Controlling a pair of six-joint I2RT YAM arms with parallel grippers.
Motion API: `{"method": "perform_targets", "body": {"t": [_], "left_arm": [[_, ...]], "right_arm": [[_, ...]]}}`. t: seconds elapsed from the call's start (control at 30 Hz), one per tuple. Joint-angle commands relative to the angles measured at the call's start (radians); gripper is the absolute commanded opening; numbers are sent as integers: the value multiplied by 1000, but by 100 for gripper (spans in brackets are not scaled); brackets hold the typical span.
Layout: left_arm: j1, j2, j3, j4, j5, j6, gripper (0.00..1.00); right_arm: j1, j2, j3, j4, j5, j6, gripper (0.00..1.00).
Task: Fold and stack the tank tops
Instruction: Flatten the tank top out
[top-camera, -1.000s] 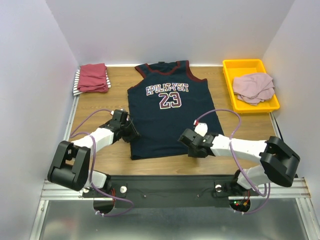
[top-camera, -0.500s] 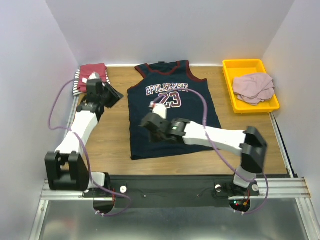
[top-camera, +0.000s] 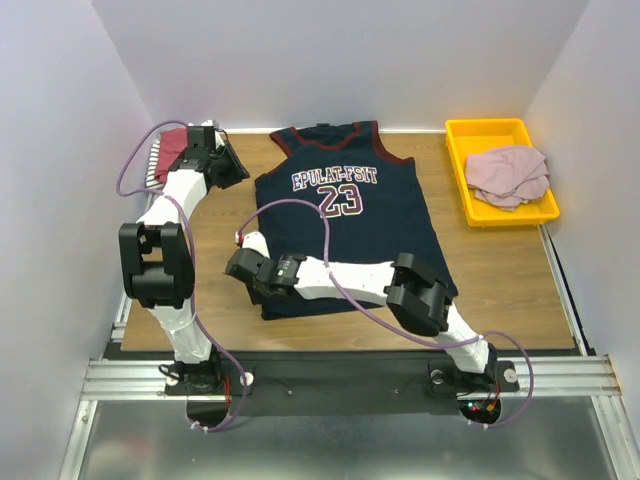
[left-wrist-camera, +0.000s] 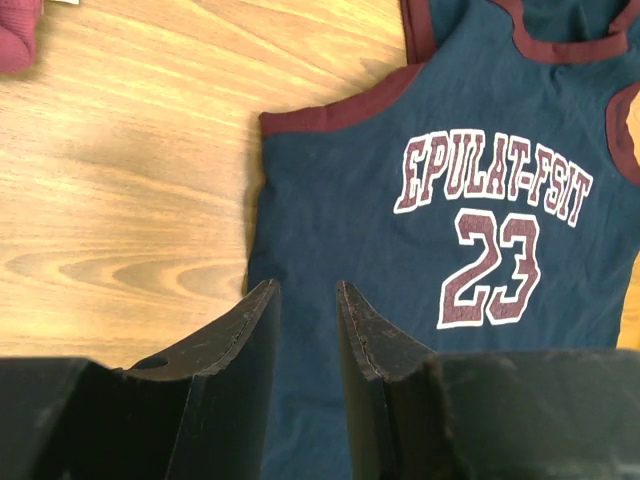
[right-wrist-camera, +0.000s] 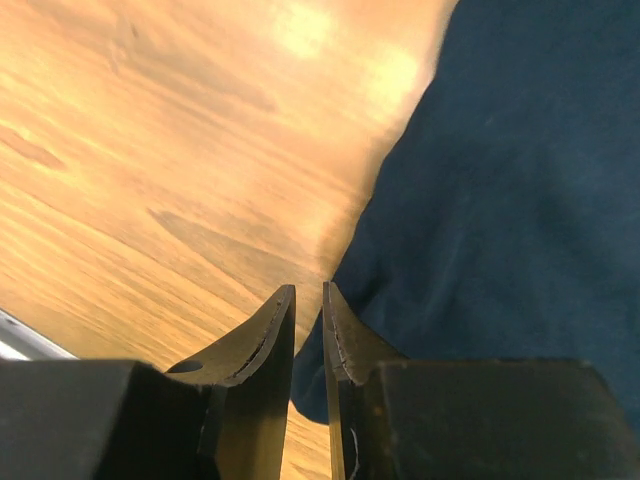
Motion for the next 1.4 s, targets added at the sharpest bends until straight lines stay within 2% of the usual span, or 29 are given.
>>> {"method": "perform_targets", "body": {"t": [0.0,0.33,0.67,1.37], "left_arm": [[7,-37,15,3,20,45,40],[7,-18,-24,20,35,54,40],[12,-11,-1,13,45,54,40],[13,3,-7,17,57,45,40]], "right_arm": [[39,5,24,23,2,10,23],[84,-19,3,21,57,39,28],[90,-70,-20,-51,208,79,29],[99,51,1,-66,64,125,33]]}}
